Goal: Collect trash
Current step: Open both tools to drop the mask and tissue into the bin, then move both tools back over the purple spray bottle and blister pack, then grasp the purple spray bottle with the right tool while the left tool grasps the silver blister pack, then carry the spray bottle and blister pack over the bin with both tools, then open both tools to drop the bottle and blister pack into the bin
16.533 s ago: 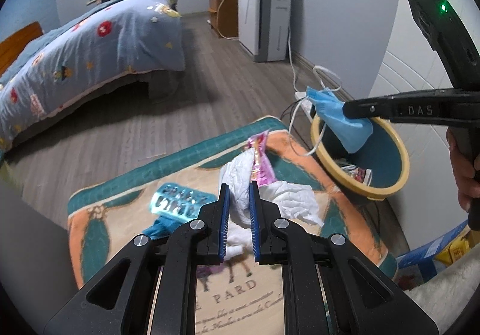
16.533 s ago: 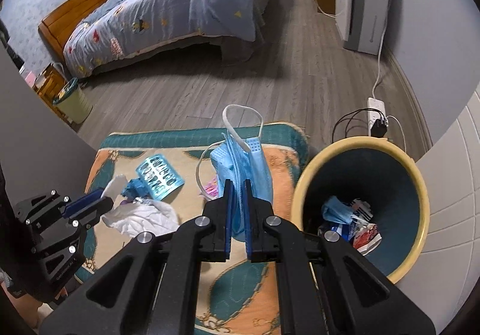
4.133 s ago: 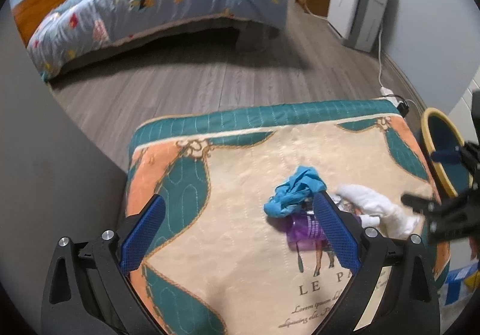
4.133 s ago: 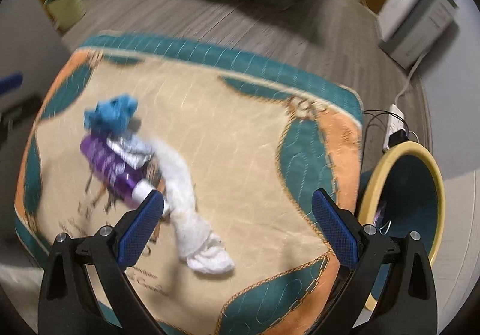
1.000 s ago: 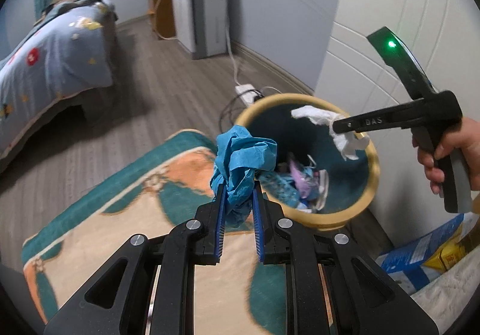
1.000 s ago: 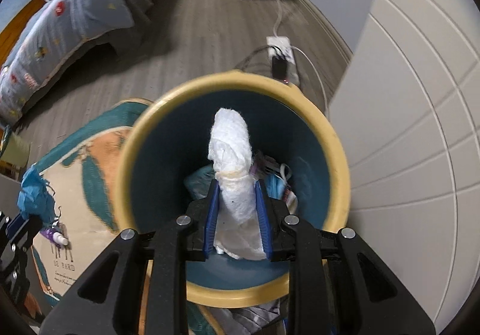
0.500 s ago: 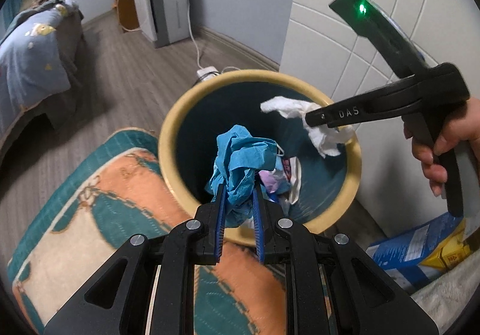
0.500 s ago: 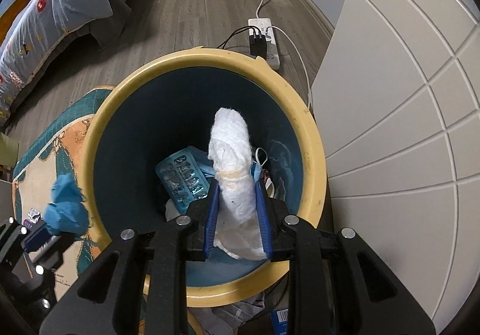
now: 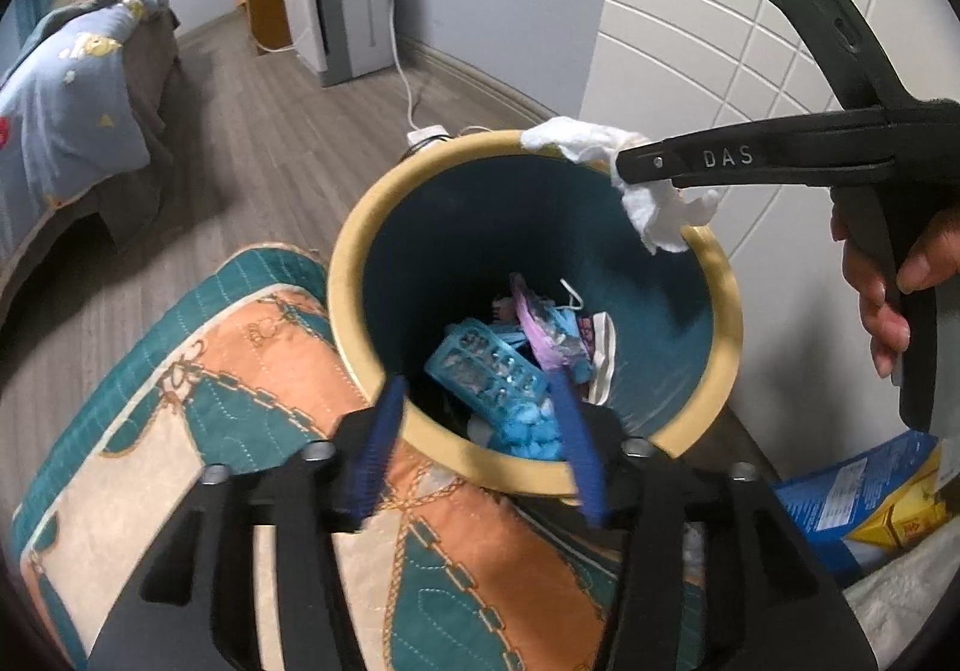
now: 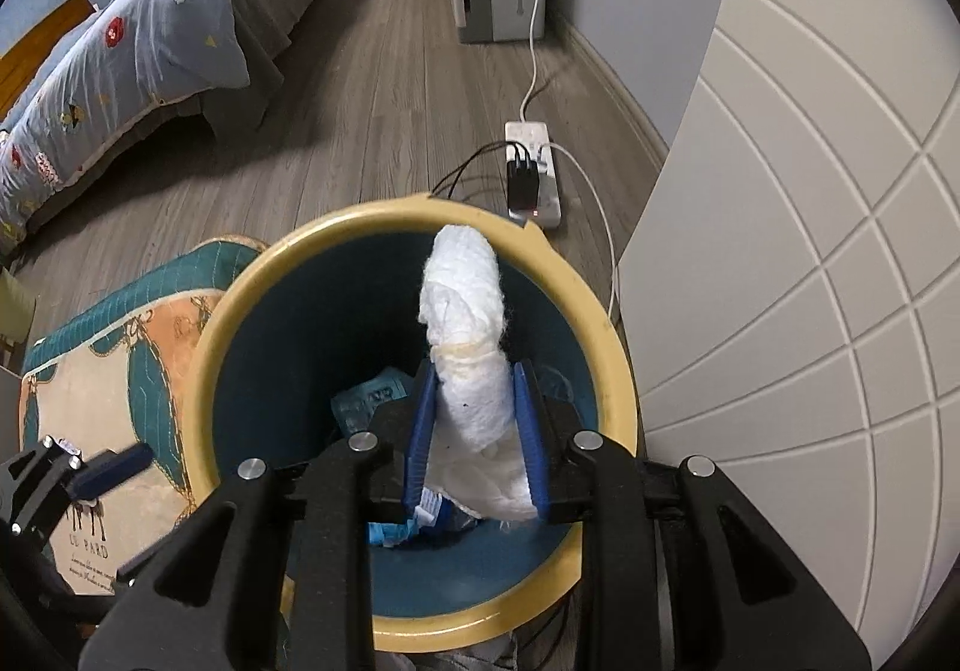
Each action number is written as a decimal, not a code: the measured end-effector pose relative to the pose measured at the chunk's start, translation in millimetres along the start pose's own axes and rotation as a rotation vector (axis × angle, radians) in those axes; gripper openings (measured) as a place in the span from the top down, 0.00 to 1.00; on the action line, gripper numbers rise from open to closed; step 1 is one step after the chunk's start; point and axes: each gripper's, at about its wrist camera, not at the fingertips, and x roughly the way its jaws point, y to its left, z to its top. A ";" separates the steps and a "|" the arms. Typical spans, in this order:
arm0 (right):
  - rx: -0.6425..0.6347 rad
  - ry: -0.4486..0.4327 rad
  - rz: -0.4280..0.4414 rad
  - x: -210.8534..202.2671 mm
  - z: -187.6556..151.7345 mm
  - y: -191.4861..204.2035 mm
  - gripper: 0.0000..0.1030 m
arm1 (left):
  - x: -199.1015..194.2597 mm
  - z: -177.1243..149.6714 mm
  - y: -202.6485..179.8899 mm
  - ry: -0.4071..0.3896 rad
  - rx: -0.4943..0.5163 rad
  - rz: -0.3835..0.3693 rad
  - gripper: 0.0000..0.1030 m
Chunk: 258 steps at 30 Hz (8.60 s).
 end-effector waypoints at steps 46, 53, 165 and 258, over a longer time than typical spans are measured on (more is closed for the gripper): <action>-0.417 -0.019 0.172 -67.2 -28.8 221.7 0.06 | -225.6 -134.5 161.5 -0.097 -0.414 0.509 0.05; -0.482 -0.002 0.211 -70.5 -49.0 263.0 0.06 | -235.0 -151.8 185.9 -0.099 -0.537 0.506 0.05; -0.582 0.217 0.198 57.5 -82.8 356.8 0.31 | -82.1 -216.0 262.1 0.116 -0.654 0.427 0.43; 0.087 0.100 0.077 48.9 -4.1 10.7 0.50 | 41.7 4.7 -12.6 -0.068 0.042 0.109 0.29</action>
